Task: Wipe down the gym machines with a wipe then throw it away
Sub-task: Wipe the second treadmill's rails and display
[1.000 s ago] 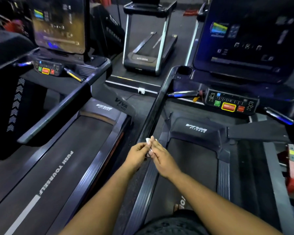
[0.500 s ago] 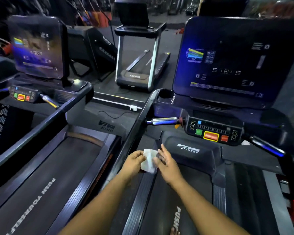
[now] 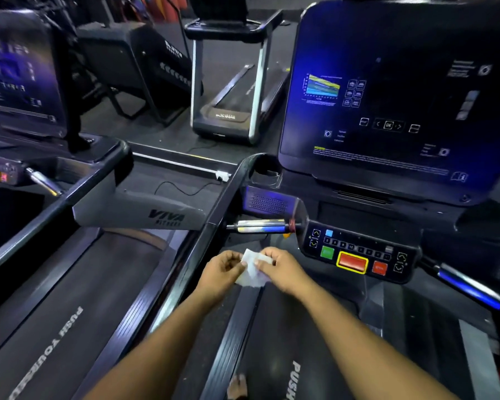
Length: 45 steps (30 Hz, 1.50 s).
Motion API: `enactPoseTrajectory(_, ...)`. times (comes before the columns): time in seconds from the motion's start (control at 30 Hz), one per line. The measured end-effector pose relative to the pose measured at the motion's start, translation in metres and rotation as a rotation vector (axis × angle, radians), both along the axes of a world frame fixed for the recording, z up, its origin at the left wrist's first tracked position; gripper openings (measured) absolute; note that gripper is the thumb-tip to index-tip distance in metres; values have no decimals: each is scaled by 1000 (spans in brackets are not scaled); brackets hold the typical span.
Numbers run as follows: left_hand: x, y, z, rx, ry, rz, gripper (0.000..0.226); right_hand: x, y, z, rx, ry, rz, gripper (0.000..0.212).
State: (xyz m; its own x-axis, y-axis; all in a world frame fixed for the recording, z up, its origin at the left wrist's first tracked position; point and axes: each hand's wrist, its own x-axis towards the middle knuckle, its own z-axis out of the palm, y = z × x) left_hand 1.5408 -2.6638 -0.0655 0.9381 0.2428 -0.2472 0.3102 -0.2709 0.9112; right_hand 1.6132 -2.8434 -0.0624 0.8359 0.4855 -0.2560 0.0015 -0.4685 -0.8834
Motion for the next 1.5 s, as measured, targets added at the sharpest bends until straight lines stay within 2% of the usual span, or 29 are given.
enactPoseTrajectory(0.1,33,17,-10,193,-47,-54,4,39,14,3,-90,-162,-25,9)
enactPoseTrajectory(0.23,76,51,-24,717,-215,-195,23,85,29,14,-240,-455,-72,29)
enactPoseTrajectory(0.3,88,60,-33,888,-252,-234,39,97,34,9,-289,-596,-54,37)
enactPoseTrajectory(0.4,100,79,-49,1001,-153,-340,74,104,39,-25,-511,-760,116,44)
enactPoseTrajectory(0.47,101,88,-64,1046,-80,-422,90,94,33,-47,-665,-761,206,41)
enactPoseTrajectory(0.53,100,94,-74,1106,-58,-492,98,77,23,-60,-697,-760,220,52)
enactPoseTrajectory(0.6,99,95,-76,1120,-64,-515,101,73,19,-68,-661,-801,206,54)
enactPoseTrajectory(0.7,103,95,-73,1103,-53,-528,100,98,32,-59,-678,-810,113,40)
enactPoseTrajectory(0.87,105,96,-70,1107,-8,-498,96,118,65,-48,-1019,-721,222,76)
enactPoseTrajectory(1.03,106,93,-67,1114,-5,-491,96,79,47,-69,-931,-870,243,89)
enactPoseTrajectory(1.1,105,92,-65,1118,12,-502,95,81,47,-72,-914,-884,232,86)
enactPoseTrajectory(1.17,105,91,-64,1126,19,-508,94,99,65,-61,-954,-829,219,78)
enactPoseTrajectory(1.27,105,92,-60,1110,7,-491,92,125,96,-41,-1039,-693,311,69)
enactPoseTrajectory(1.33,105,92,-60,1101,3,-484,92,122,102,-42,-1048,-698,317,66)
enactPoseTrajectory(1.5,106,91,-61,1112,30,-490,93,80,74,-72,-995,-876,359,98)
